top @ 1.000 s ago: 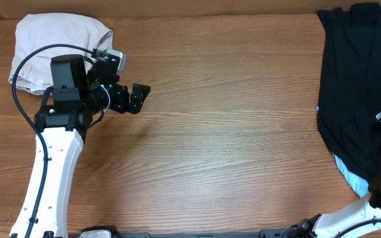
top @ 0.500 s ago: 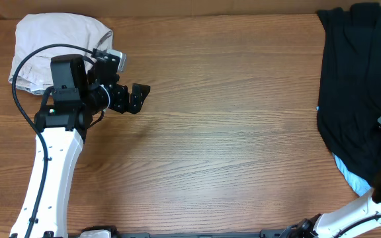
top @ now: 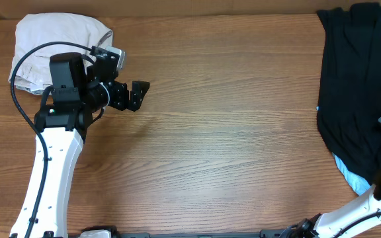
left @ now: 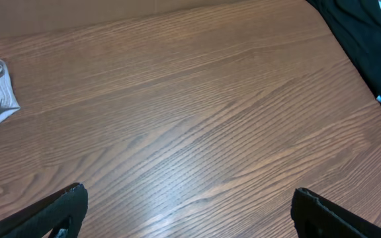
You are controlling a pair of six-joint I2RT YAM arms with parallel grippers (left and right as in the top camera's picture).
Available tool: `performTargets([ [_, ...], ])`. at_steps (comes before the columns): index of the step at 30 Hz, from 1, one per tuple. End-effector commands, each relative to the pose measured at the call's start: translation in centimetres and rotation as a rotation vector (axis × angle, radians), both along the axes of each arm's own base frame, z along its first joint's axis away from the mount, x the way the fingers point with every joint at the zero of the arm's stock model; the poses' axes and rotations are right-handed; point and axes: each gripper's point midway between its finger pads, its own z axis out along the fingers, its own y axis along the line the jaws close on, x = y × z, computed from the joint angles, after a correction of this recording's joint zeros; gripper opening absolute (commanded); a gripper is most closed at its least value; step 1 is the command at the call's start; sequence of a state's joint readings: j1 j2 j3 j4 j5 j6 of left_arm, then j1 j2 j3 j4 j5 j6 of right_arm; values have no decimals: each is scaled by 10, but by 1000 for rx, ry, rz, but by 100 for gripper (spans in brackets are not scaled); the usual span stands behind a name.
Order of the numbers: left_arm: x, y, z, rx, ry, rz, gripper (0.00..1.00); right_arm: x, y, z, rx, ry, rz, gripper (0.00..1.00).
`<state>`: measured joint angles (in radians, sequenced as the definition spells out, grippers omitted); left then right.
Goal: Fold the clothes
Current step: 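Reach the right gripper to the black clothing pile and grasp it, then pull the black garment with the right gripper to the table center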
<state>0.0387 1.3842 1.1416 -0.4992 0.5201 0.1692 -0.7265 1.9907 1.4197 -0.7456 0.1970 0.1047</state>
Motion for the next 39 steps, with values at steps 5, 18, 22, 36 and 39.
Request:
performTargets([
  [5, 6, -3, 12, 18, -54, -23, 100, 49, 22, 125, 64, -335, 88, 4],
  [18, 18, 15, 50, -64, -91, 72, 100, 77, 219, 251, 383, -637, 560, 4],
  [22, 22, 38, 59, -86, -93, 148, 99, 79, 320, 264, 449, -615, 808, 4],
  [36, 14, 91, 41, -57, -13, 309, 100, 32, 501, 231, 520, -367, 1188, 33],
  [39, 14, 91, 41, -58, -12, 308, 100, 31, 493, 227, 520, -344, 1164, 41],
])
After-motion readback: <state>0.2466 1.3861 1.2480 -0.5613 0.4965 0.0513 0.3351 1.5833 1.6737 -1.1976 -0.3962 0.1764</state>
